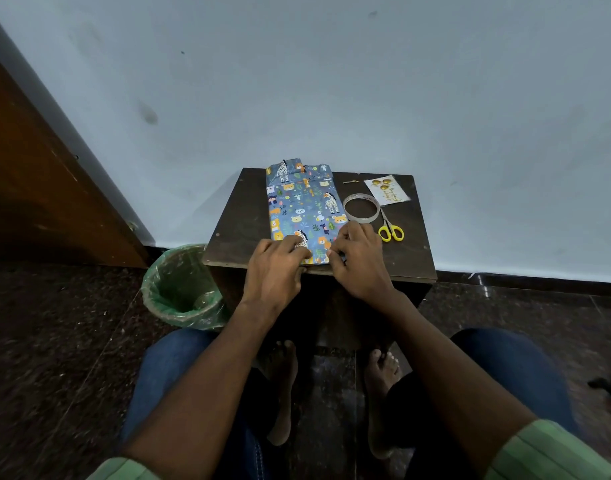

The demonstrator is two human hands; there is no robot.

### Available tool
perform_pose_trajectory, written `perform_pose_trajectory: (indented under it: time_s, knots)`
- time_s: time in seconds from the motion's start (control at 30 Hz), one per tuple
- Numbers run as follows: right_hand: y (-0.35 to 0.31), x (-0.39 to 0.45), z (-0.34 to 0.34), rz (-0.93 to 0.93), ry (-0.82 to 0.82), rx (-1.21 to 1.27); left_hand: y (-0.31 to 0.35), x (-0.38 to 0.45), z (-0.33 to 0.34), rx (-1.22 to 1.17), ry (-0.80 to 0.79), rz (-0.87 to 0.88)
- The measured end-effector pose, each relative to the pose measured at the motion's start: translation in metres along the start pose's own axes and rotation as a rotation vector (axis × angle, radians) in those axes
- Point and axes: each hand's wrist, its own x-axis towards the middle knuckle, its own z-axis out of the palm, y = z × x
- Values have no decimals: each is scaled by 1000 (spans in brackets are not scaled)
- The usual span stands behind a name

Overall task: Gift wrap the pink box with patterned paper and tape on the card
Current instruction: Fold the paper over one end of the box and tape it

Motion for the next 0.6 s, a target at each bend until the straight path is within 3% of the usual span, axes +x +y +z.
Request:
perform_pose_trajectory:
  time_s: [0.4, 0.6]
  knots:
    - [3, -4, -13, -8, -17, 122, 6, -3, 0, -32, 33, -49]
    - [6, -6, -15, -86, -139, -17, 8, 0, 1, -25, 40, -61]
